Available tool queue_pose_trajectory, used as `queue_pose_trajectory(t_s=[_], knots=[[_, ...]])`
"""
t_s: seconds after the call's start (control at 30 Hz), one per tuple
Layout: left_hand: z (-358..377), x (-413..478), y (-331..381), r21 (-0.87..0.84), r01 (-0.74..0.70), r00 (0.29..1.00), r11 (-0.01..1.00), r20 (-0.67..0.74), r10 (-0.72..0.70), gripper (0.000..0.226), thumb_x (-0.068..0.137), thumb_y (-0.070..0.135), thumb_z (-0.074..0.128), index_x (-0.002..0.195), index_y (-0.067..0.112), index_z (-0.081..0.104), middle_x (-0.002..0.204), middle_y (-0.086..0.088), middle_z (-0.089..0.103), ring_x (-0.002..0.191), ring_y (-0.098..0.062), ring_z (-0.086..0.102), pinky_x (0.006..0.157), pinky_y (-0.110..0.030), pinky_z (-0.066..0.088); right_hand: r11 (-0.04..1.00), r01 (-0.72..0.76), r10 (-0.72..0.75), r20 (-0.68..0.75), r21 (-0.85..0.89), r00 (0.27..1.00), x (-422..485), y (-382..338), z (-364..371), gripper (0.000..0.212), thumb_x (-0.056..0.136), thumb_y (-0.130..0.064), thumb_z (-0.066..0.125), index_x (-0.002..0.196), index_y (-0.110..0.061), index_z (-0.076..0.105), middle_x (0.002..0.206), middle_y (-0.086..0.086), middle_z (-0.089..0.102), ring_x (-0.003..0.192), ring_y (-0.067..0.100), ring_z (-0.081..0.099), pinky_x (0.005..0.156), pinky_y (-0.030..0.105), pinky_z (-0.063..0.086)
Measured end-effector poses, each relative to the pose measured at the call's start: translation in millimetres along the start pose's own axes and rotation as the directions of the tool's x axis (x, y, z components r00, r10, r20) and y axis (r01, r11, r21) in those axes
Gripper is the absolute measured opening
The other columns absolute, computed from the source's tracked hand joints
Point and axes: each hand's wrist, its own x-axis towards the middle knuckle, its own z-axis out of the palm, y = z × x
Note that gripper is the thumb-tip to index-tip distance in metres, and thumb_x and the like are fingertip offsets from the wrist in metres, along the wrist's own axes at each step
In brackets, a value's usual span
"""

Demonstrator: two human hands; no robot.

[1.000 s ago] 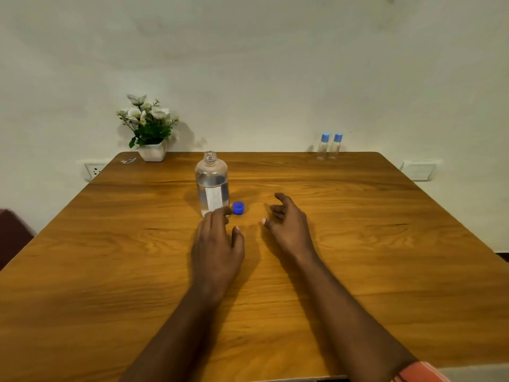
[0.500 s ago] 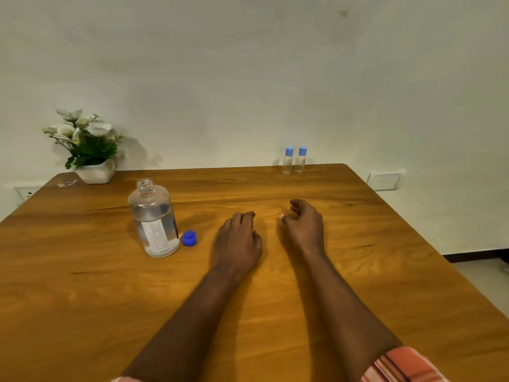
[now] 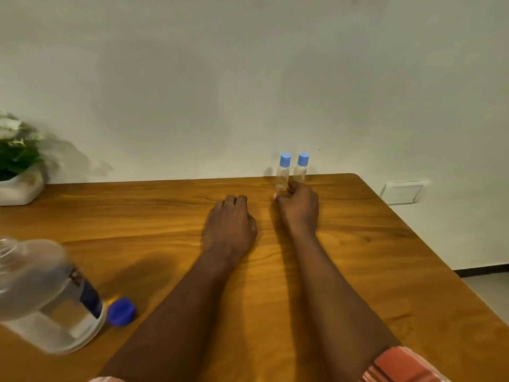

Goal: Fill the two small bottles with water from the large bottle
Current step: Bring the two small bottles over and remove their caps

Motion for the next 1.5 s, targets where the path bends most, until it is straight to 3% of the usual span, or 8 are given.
queue_pose_trajectory(t_s=[0.1, 0.2, 0.47, 0.77, 0.93, 1.17, 1.37, 1.5], knots=[[6, 17, 0, 0.004, 0.01, 1.0, 1.0, 0.0, -0.01, 0.039, 0.094, 0.025, 0.042, 0.13, 0.011, 0.047, 0.128, -0.01, 0.053, 0.116, -0.026, 0.048, 0.095, -0.038, 0.043, 1.0, -0.005, 0.004, -0.083, -0.012, 0.997, 14, 1, 15, 0.024, 0.081, -0.029, 0.073, 0.101, -0.016, 0.07, 0.099, 0.007, 0.073, 0.093, 0.029, 0.067, 0.083, 0.042, 0.054], [10, 28, 1, 0.002, 0.006, 1.0, 1.0, -0.002, -0.006, 0.039, 0.095, 0.026, 0.042, 0.13, 0.011, 0.046, 0.129, -0.01, 0.052, 0.116, -0.026, 0.047, 0.093, -0.037, 0.044, 0.999, -0.041, 0.036, -0.149, -0.03, 0.988, 22, 0, 23, 0.028, 0.082, -0.031, 0.073, 0.105, -0.014, 0.068, 0.103, 0.007, 0.071, 0.097, 0.03, 0.066, 0.088, 0.044, 0.053], [12, 36, 1, -0.012, 0.006, 1.0, 1.0, -0.018, -0.006, 0.038, 0.095, 0.026, 0.042, 0.129, 0.011, 0.048, 0.128, -0.008, 0.053, 0.117, -0.024, 0.048, 0.091, -0.036, 0.046, 0.992, -0.045, 0.023, -0.185, -0.121, 0.983, 34, -7, 36, 0.026, 0.084, -0.037, 0.068, 0.096, -0.014, 0.067, 0.096, 0.006, 0.07, 0.091, 0.028, 0.065, 0.087, 0.043, 0.051], [-4, 10, 7, 0.028, -0.032, 0.999, 0.999, -0.023, 0.033, 0.034, 0.095, 0.023, 0.041, 0.126, 0.011, 0.051, 0.123, -0.007, 0.057, 0.112, -0.022, 0.05, 0.088, -0.034, 0.044, 0.997, -0.003, -0.005, -0.106, -0.076, 0.994, -14, -14, 11, 0.021, 0.079, -0.036, 0.073, 0.084, -0.016, 0.069, 0.083, 0.004, 0.071, 0.079, 0.027, 0.065, 0.074, 0.039, 0.053], [-20, -29, 9, -0.004, -0.038, 0.999, 0.999, 0.007, 0.038, 0.033, 0.095, 0.025, 0.04, 0.123, 0.012, 0.052, 0.123, -0.006, 0.056, 0.113, -0.022, 0.049, 0.089, -0.033, 0.042, 0.998, 0.02, -0.023, -0.057, -0.053, 0.998, -66, -16, -12, 0.017, 0.078, -0.032, 0.073, 0.079, -0.016, 0.069, 0.076, 0.002, 0.07, 0.072, 0.025, 0.063, 0.058, 0.029, 0.042], [-45, -105, 5, -0.067, -0.048, 0.999, 0.997, 0.011, 0.049, 0.032, 0.096, 0.027, 0.039, 0.122, 0.015, 0.053, 0.119, -0.004, 0.058, 0.11, -0.022, 0.05, 0.089, -0.033, 0.042, 0.997, 0.064, -0.064, 0.004, -0.038, 0.998, -142, -22, -41, 0.016, 0.077, -0.032, 0.073, 0.08, -0.017, 0.07, 0.079, 0.002, 0.072, 0.075, 0.026, 0.065, 0.062, 0.037, 0.05], [-68, -164, -5, -0.091, -0.029, 1.0, 0.995, 0.005, 0.03, 0.033, 0.095, 0.024, 0.042, 0.125, 0.014, 0.051, 0.123, -0.003, 0.056, 0.114, -0.02, 0.049, 0.089, -0.031, 0.041, 0.993, 0.12, -0.119, 0.057, -0.017, 0.991, -201, -28, -60, 0.017, 0.077, -0.036, 0.074, 0.08, -0.019, 0.07, 0.077, -0.003, 0.072, 0.071, 0.016, 0.066, 0.062, 0.037, 0.052], [-81, -191, -12, -0.097, -0.041, 0.999, 0.994, -0.004, 0.041, 0.026, 0.092, 0.023, 0.045, 0.115, 0.015, 0.054, 0.115, -0.003, 0.058, 0.107, -0.022, 0.051, 0.083, -0.033, 0.042, 0.991, 0.136, -0.134, 0.089, -0.018, 0.987, -230, -35, -66, 0.023, 0.079, -0.041, 0.069, 0.079, -0.019, 0.07, 0.078, -0.002, 0.073, 0.074, 0.02, 0.067, 0.062, 0.039, 0.052]])
